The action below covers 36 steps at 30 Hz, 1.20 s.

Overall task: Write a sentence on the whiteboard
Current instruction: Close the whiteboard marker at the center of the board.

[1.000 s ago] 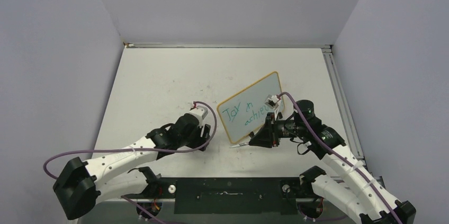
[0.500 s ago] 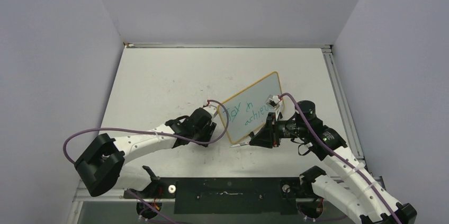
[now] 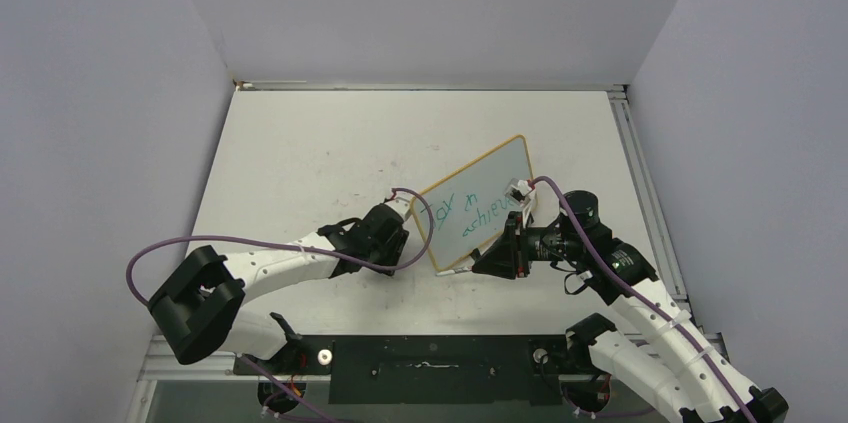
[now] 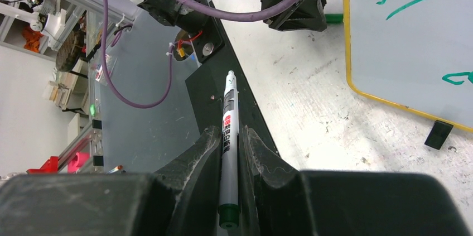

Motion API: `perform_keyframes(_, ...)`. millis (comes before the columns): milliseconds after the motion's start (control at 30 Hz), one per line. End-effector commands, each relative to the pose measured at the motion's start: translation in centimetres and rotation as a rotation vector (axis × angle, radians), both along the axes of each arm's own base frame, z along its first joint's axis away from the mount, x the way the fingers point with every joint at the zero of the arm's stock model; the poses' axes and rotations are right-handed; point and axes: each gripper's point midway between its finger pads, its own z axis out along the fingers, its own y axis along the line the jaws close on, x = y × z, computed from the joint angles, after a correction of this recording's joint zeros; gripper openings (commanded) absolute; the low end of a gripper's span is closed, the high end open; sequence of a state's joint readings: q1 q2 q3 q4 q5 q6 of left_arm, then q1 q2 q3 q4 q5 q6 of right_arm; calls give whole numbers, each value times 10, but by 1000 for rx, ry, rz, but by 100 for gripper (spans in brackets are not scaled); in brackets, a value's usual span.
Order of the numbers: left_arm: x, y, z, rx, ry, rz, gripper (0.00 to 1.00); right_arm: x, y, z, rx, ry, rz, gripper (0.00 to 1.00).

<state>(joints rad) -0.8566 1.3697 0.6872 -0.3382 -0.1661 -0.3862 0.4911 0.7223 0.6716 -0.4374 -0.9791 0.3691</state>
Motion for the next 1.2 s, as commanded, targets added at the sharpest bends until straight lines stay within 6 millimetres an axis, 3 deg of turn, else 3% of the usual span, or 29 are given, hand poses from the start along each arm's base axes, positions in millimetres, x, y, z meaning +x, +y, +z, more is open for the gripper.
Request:
perform_keyframes(0,11,-11,5,-55,-46,34,37,5,-1,12,18,-74,-8,5)
perform_keyframes(433,0,-5,-13,-33,-8,62,33,7,-1,12,12,-75,-17,5)
perform_keyframes(833,-17,3,-22,-35,21,94,0,9,-1,10,8,-73,-28,5)
perform_keyframes(967,-30,5,-11,-71,18,105,0,8,-1,9,6,-63,-26,5)
perform_keyframes(1167,-56,-13,31,-232,-82,-20,0,9,0,-1,-11,-24,-25,5)
